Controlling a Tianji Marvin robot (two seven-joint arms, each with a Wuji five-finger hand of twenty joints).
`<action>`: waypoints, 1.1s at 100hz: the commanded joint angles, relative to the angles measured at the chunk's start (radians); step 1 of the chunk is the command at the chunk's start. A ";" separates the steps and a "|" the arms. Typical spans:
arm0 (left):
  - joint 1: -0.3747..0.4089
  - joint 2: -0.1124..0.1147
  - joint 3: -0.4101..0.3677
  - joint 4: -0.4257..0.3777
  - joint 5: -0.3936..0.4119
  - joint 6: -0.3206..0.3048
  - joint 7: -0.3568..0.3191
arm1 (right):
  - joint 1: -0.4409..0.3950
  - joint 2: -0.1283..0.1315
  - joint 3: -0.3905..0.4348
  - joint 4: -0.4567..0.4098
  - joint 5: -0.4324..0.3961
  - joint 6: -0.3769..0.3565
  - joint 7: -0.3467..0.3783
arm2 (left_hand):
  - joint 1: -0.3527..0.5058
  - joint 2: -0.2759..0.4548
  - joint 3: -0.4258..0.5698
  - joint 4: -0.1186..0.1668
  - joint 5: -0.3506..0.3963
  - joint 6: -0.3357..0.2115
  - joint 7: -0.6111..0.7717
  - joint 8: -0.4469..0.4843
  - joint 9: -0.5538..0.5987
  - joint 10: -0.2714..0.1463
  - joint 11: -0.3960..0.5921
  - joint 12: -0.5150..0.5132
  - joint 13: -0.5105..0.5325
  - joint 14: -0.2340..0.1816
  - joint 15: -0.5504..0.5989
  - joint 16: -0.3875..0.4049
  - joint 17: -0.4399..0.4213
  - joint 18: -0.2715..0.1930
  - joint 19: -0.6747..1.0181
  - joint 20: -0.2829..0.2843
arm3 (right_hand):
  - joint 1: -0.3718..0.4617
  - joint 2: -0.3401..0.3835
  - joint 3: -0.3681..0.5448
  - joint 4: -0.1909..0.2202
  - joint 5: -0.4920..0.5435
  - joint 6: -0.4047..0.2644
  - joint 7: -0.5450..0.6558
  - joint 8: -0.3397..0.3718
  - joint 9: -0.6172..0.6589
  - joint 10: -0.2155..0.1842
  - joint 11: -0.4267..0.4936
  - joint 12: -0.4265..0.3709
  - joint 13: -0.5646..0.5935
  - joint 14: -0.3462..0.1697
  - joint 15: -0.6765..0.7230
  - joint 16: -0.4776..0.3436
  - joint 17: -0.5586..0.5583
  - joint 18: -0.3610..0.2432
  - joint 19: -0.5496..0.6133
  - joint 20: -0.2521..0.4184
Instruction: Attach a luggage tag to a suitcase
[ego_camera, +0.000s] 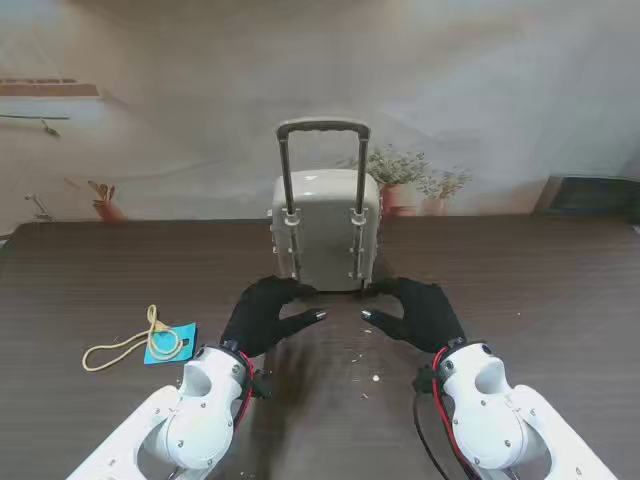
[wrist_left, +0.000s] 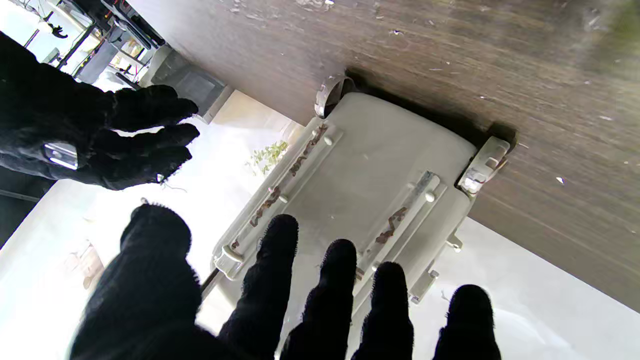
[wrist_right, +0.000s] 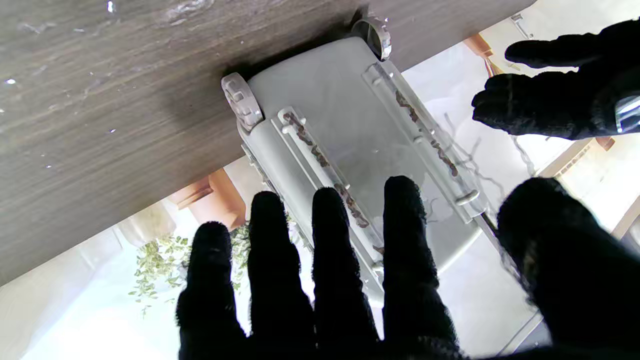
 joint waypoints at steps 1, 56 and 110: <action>0.003 0.000 -0.001 -0.012 0.002 -0.002 -0.016 | -0.002 0.003 0.001 -0.004 -0.001 -0.002 0.013 | 0.013 0.016 -0.002 0.012 -0.024 0.025 -0.003 -0.027 -0.022 -0.006 -0.002 -0.024 -0.033 -0.003 0.006 0.029 -0.001 -0.014 -0.024 0.011 | -0.045 0.015 -0.013 0.027 -0.021 0.002 0.001 -0.019 -0.030 -0.015 0.010 -0.014 -0.021 -0.012 -0.007 -0.011 -0.012 -0.014 -0.010 0.011; 0.028 0.001 -0.032 -0.039 0.038 -0.008 0.007 | -0.011 0.000 -0.001 -0.022 0.010 -0.007 0.005 | 0.017 0.007 -0.002 0.013 0.006 0.028 0.011 -0.022 0.014 -0.001 0.009 -0.020 -0.001 0.001 0.012 0.026 0.026 0.004 -0.012 0.014 | -0.045 0.015 -0.013 0.027 -0.019 0.002 0.001 -0.020 -0.026 -0.014 0.011 -0.014 -0.021 -0.010 -0.007 -0.011 -0.013 -0.015 -0.011 0.011; 0.132 0.019 -0.216 -0.126 0.326 0.134 0.035 | -0.060 -0.008 0.035 -0.061 0.073 -0.039 -0.015 | 0.009 -0.046 0.031 0.022 0.159 0.072 0.081 0.011 0.278 0.039 0.115 0.046 0.433 0.064 0.143 -0.213 0.184 0.153 0.741 0.111 | -0.043 0.013 -0.011 0.026 -0.017 0.004 0.001 -0.021 -0.020 -0.012 0.011 -0.014 -0.015 -0.009 -0.004 -0.009 -0.009 -0.014 -0.008 0.012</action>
